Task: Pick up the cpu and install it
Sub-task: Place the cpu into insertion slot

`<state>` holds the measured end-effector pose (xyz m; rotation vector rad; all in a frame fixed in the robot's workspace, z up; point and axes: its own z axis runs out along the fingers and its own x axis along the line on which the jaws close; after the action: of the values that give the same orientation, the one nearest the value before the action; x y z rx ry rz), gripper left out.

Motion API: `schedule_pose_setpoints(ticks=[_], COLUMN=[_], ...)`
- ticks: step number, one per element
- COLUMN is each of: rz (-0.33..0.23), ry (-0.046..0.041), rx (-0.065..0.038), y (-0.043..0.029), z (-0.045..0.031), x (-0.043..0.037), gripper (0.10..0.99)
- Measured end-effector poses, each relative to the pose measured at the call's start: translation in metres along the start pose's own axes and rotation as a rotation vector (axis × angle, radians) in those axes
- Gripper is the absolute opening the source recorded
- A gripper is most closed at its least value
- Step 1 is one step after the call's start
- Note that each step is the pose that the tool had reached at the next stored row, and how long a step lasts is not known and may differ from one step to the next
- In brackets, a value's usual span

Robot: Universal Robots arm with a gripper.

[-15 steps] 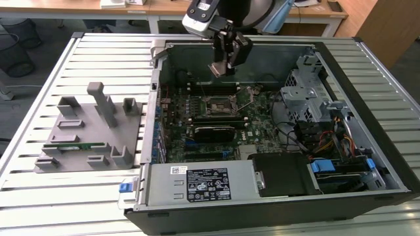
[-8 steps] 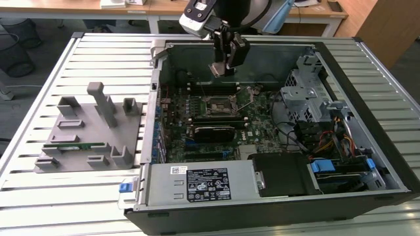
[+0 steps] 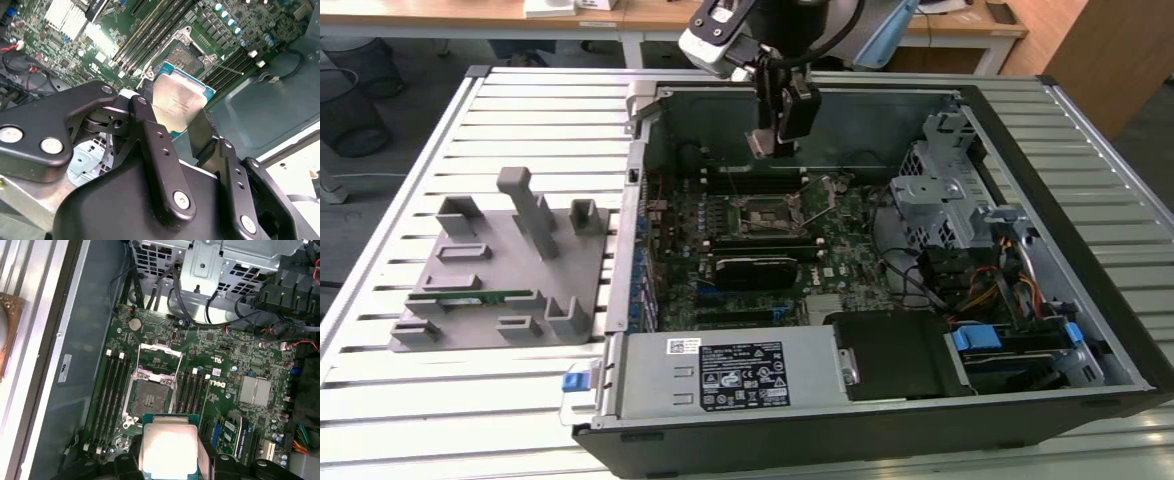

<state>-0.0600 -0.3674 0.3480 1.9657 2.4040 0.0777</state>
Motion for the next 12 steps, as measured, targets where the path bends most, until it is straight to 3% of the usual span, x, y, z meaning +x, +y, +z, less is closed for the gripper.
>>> schedule_pose_setpoints(ticks=[12], rz=[0.098], ry=[-0.0061], rx=[0.000], y=[0.0007], z=[0.0155], x=[0.0079], gripper=[0.525])
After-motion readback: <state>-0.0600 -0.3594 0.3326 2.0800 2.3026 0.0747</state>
